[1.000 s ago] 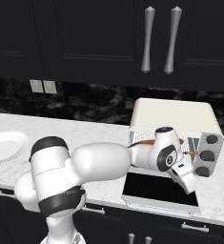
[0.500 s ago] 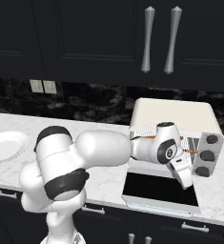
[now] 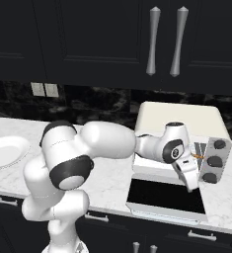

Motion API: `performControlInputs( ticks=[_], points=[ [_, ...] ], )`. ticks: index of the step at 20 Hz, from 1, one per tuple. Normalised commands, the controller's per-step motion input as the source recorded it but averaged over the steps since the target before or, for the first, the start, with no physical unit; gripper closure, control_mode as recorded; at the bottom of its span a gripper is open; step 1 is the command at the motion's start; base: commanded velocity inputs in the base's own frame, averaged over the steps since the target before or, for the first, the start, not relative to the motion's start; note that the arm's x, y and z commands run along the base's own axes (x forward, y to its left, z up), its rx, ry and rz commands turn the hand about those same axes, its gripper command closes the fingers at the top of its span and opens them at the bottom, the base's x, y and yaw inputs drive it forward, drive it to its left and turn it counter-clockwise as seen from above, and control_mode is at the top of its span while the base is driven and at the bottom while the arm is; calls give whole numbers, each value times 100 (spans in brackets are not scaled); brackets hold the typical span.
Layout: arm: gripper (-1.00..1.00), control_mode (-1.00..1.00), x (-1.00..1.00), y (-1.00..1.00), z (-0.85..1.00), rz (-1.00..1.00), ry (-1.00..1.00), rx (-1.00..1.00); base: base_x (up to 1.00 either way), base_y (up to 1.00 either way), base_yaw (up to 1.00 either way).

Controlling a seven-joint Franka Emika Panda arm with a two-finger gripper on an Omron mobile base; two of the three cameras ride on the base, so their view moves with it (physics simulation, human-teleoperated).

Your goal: Pick up the kebab skewer and baguette bread, and place them inside the toaster oven. Close the toaster oven door and start by setting the timer.

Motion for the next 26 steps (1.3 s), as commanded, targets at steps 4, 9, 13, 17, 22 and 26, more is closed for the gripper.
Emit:
performControlInputs(
  ticks=[4, 9, 13, 17, 22, 26],
  points=[
    [-100, -100, 2, 0, 0, -2, 0, 0, 0, 0, 0],
    [-100, -100, 2, 4, 0, -5, -4, 0, 0, 0, 0],
    [-100, -100, -8, 4, 0, -6, -6, 0, 0, 0, 0],
    [-100, -100, -73, 0, 7, -1, -9, 0, 0, 0, 0],
    [-100, -100, -100, 2, 28, 2, -7, 0, 0, 0, 0],
    [-100, -100, -98, 41, 5, 21, 0, 0, 0, 0, 0]
  ],
)
